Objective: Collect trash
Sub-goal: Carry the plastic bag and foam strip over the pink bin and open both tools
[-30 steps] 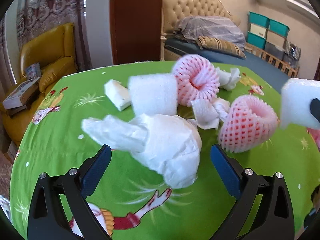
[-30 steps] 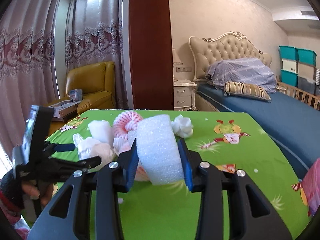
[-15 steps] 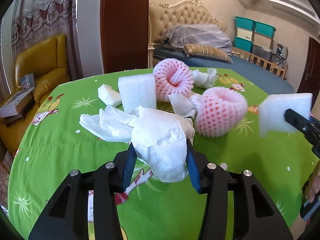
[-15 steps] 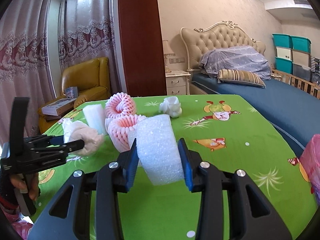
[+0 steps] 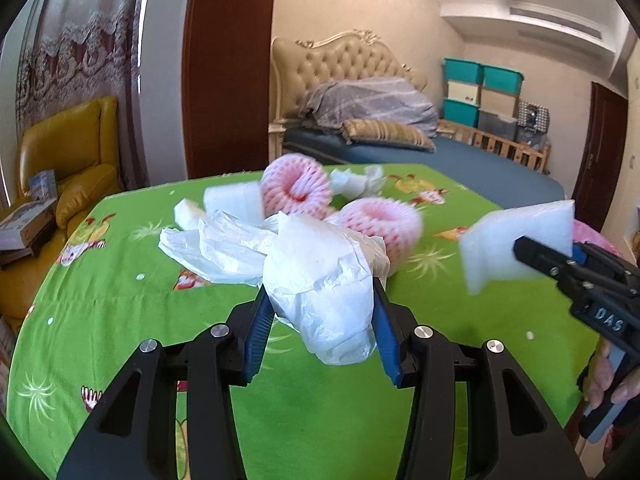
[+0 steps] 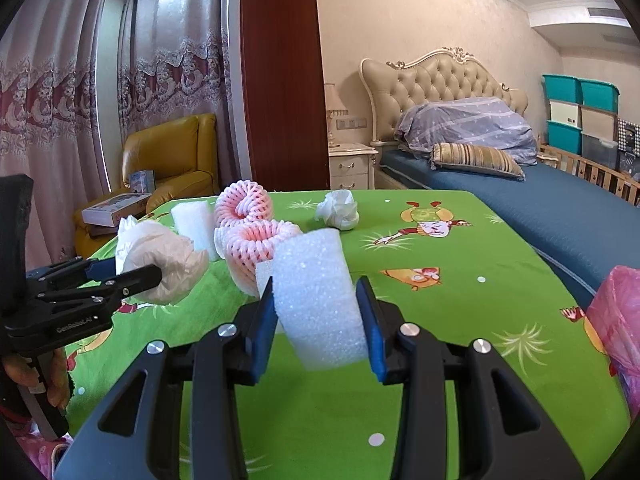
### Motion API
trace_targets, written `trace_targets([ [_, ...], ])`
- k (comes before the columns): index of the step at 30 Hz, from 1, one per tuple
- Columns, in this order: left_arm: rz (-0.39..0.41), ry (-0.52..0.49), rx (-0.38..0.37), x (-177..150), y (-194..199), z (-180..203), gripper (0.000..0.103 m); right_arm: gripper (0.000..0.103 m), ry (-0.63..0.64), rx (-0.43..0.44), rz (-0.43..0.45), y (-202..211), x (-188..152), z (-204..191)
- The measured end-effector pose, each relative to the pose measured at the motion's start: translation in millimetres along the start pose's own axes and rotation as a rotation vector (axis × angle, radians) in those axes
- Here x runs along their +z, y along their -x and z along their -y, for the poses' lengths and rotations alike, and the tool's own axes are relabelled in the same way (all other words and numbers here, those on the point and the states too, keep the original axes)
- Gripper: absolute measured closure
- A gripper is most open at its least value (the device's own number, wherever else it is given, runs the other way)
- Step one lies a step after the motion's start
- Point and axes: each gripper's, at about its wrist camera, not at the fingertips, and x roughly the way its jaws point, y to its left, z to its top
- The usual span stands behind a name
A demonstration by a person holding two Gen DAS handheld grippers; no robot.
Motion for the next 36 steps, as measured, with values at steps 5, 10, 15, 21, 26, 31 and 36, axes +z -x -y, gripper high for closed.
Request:
trace_targets([
  [5, 0.053, -0.008, -0.032, 4, 11, 13, 0.058, 0.065, -0.003, -0.006, 0.021, 10, 1, 2],
  [10, 0.093, -0.031, -0.058, 8, 20, 29, 0.058, 0.065, 0.028, -0.031, 0.061, 24, 0, 0],
  [15, 0.112, -0.063, -0.077, 12, 21, 43, 0.058, 0.065, 0.033, -0.055, 0.093, 37, 1, 6],
  [21, 0.127, -0.115, -0.106, 15, 16, 65, 0.058, 0.065, 0.013, -0.095, 0.125, 55, 3, 27],
  [26, 0.148, -0.159, -0.164, 24, 14, 93, 0.058, 0.065, -0.005, -0.146, 0.149, 72, 1, 51],
  [31, 0.139, -0.178, -0.255, 37, 4, 130, 0.058, 0.065, -0.035, -0.213, 0.163, 88, -2, 84],
  [36, 0.127, -0.214, -0.319, 43, -8, 166, 0.058, 0.065, -0.071, -0.286, 0.178, 110, -8, 122],
])
